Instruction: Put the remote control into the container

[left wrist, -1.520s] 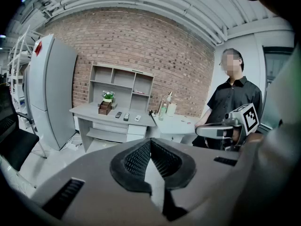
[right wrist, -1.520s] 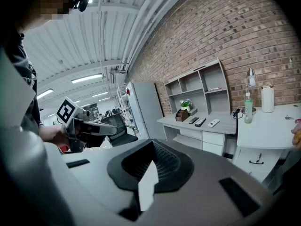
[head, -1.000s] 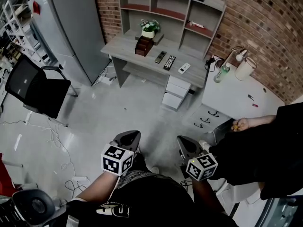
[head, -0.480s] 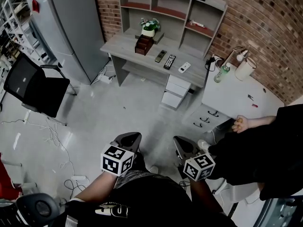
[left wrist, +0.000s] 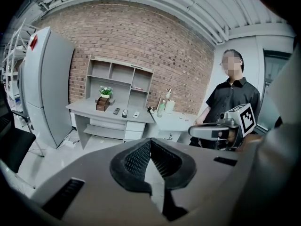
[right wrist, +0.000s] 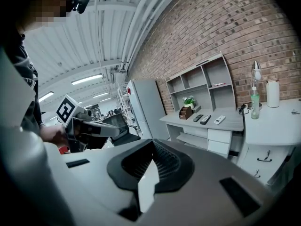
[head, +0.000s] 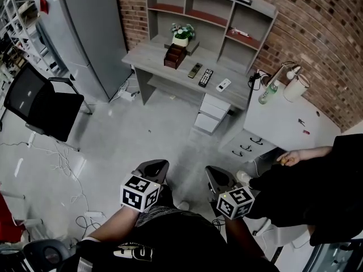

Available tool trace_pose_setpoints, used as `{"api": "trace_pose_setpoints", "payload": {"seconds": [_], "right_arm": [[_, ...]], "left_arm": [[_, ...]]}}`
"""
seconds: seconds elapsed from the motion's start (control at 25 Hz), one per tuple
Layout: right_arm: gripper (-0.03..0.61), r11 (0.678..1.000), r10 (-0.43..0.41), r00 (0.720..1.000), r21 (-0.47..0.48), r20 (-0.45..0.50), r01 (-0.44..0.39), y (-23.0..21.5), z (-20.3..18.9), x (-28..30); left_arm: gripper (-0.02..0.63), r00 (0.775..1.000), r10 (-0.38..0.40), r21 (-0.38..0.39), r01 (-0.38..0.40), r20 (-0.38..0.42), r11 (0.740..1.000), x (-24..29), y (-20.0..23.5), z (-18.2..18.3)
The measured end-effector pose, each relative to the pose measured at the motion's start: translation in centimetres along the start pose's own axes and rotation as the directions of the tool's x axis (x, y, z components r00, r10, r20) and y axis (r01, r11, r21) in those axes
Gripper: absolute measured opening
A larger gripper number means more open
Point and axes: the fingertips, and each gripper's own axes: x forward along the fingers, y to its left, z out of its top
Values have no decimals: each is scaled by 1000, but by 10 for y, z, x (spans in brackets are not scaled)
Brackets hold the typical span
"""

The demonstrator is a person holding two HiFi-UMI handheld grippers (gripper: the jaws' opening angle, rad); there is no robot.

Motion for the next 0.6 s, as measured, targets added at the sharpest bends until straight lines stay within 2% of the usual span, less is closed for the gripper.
{"api": "trace_pose_setpoints", "payload": {"seconds": [0.6], "right_arm": [[8,999,-48,999,-1,-22,48,-29,25,36]], "left_arm": [[6,999,-37,18,37,-7,999,37,33,38]]}}
